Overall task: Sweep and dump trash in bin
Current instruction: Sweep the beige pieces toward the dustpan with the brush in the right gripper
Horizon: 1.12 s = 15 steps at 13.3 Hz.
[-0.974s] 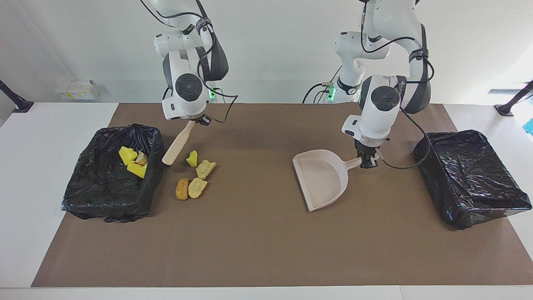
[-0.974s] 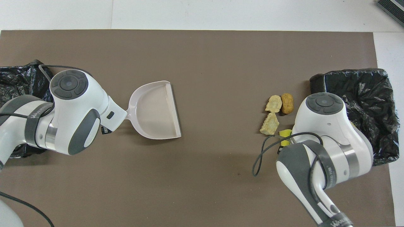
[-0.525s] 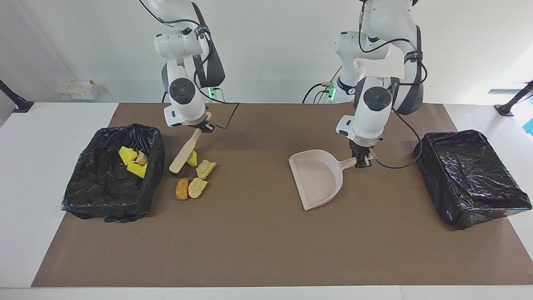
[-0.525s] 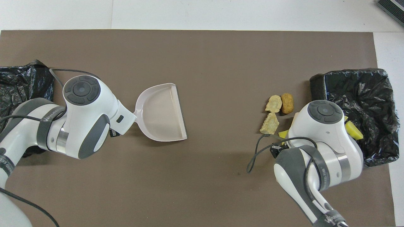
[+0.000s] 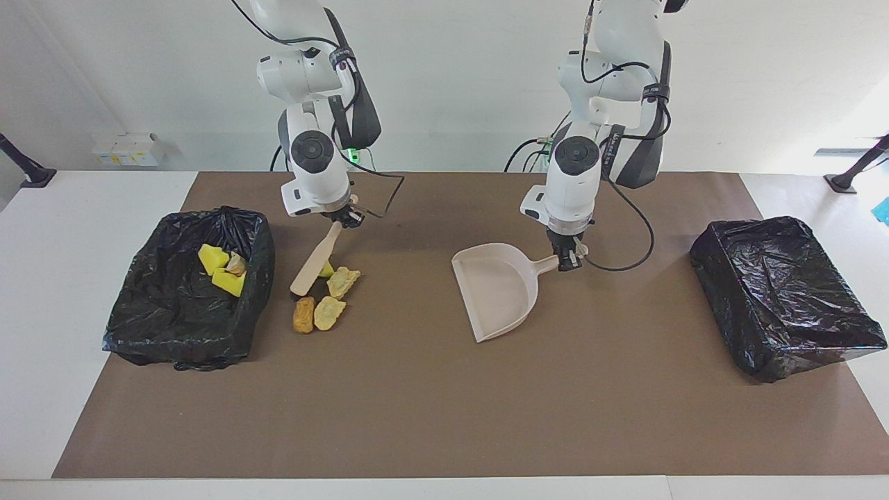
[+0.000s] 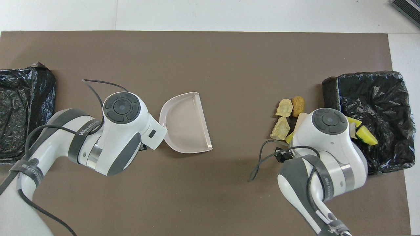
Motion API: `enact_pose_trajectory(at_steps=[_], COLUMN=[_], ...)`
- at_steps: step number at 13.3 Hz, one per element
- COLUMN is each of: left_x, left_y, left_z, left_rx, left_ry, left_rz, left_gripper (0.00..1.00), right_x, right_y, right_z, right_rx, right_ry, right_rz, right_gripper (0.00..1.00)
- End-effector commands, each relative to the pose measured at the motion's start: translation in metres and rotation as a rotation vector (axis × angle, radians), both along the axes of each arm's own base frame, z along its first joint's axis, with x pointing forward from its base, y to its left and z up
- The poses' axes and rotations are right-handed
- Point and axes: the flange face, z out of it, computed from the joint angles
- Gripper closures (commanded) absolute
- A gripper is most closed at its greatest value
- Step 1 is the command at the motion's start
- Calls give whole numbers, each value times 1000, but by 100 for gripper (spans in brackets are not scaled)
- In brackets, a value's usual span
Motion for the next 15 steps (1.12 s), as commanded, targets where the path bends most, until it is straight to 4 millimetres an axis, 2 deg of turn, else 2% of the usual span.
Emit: enact_pose_trajectory(at_steps=[1, 4, 6, 11, 13, 15], left_x=[-4, -9, -9, -9, -8, -9], left_y=[2, -8, -10, -9, -9, -7], left_z=[-2, -1, -1, -3, -2, -6], left_rx=[15, 20, 15, 4, -1, -5], left_ry=[-15, -25, -33, -47, -56, -58], left_rz=[-3, -31, -36, -31, -31, -33], left_gripper=[100, 100, 100, 100, 100, 100], right_x=[0, 1, 1, -1, 6, 10], right_y=[21, 33, 51, 103, 117, 142], right_z=[-9, -5, -2, -18, -16, -10], right_rx=[35, 70, 80, 107, 116, 166], right_ry=[-12, -16, -20, -47, -62, -69], right_rz=[92, 213, 272, 408, 424, 423], right_gripper=[100, 100, 100, 100, 100, 100])
